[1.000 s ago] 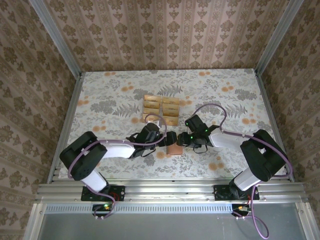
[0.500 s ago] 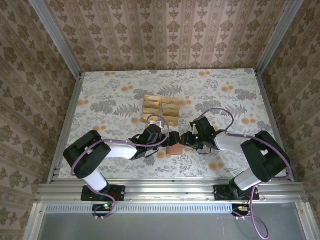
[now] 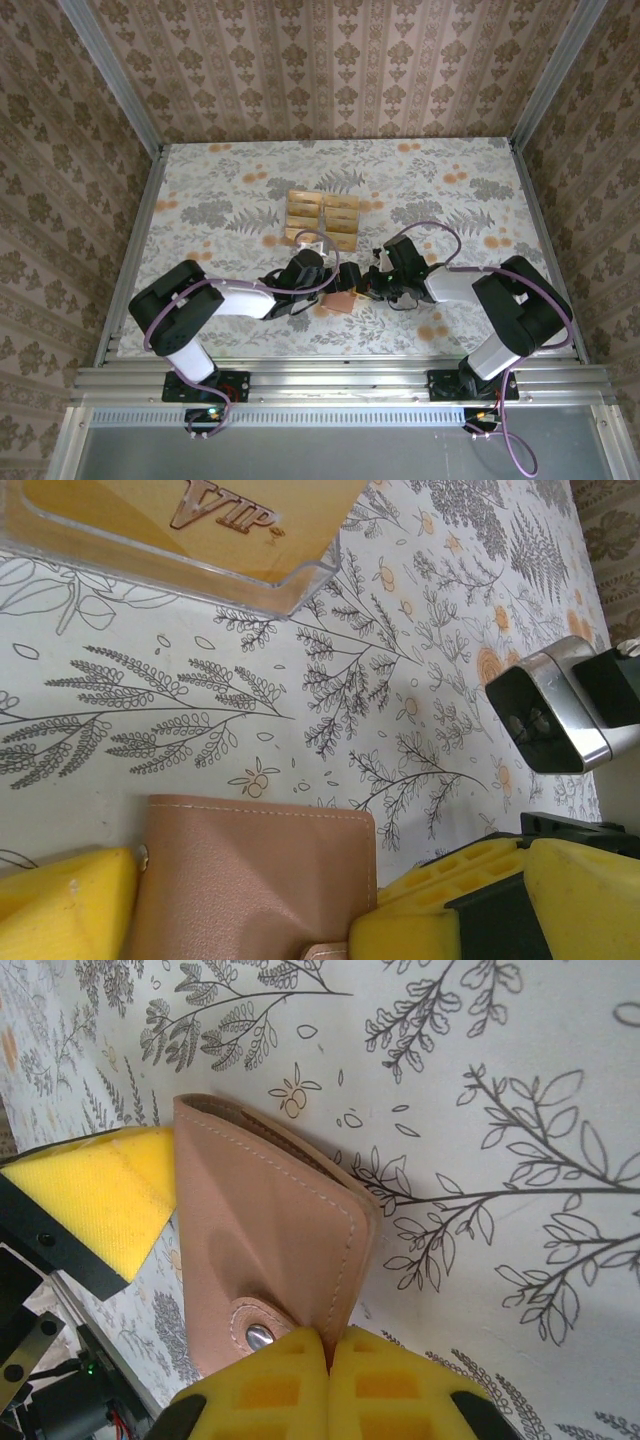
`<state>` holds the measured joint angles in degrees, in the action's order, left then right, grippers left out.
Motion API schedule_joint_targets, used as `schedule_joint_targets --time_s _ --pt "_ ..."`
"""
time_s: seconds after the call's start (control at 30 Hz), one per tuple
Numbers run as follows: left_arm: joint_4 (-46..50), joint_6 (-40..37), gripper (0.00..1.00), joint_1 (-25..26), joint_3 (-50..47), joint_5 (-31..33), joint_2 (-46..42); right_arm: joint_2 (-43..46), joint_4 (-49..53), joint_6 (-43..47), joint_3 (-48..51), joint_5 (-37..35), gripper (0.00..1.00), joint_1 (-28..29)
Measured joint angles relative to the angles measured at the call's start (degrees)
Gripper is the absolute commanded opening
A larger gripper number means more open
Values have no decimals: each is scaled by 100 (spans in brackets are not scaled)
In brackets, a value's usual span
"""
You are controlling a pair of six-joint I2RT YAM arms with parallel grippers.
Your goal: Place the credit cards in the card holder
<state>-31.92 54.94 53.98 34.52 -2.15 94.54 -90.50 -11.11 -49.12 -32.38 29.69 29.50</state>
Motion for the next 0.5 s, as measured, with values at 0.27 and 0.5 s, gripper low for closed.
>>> schedule_joint_targets --time_s 0.27,0.5 --pt "186 -7 100 -339 -15 -155 -240 181 68 0 -26 168 0 -168" --pt "1438 -560 100 -1473 15 -332 -1716 817 822 289 -706 238 0 -372"
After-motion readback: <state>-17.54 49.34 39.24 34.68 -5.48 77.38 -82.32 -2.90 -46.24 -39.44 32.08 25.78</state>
